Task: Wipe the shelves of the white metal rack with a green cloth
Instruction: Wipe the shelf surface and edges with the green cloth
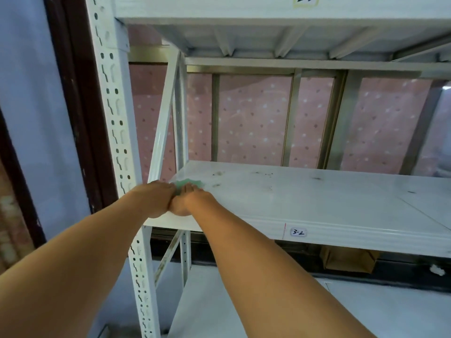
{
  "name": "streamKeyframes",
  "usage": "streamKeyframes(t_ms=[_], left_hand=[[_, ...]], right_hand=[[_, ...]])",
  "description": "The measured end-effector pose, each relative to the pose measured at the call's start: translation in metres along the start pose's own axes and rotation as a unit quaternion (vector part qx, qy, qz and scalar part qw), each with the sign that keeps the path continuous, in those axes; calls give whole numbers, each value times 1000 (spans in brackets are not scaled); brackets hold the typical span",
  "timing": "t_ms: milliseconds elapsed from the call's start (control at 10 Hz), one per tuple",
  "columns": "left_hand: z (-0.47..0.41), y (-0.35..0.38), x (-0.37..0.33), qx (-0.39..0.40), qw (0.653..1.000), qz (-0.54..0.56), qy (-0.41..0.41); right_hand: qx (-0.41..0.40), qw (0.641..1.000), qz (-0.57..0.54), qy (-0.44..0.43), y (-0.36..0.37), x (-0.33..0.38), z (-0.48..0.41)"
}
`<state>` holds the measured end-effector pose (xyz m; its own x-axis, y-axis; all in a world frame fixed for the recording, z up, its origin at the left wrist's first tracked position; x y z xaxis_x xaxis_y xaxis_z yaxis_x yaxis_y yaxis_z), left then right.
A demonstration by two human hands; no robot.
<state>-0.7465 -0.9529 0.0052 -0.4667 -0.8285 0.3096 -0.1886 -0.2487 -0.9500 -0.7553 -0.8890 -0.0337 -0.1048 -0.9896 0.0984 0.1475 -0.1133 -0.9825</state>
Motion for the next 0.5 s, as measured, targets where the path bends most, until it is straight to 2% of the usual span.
streamKeyframes(t_ms=[100,200,400,500], left_hand=[[-8,7,14,25,998,-36,-51],[-11,6,17,43,994,-73,-71],[-5,-6,19,69,971,-209,-92],[-4,-10,25,53,962,-248,-99]], right_hand=[[-12,999,7,-32,-2,15,-5],[-62,996,-29,-60,-18,18,8],[-24,992,-65,-103,-18,43,6],[0,988,-61,-140,-14,52,4]])
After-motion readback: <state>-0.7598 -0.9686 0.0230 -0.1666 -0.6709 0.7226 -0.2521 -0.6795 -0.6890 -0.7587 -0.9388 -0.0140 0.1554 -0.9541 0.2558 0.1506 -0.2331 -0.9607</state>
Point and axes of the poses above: each hand's wrist, its own z-axis away from the middle knuckle, its own y-axis out of the palm, x = y × z, the point moved 10 cm from there along -z, towards the middle knuckle, and after that the axes turned 1 degree about z, right-handed, at the moved point
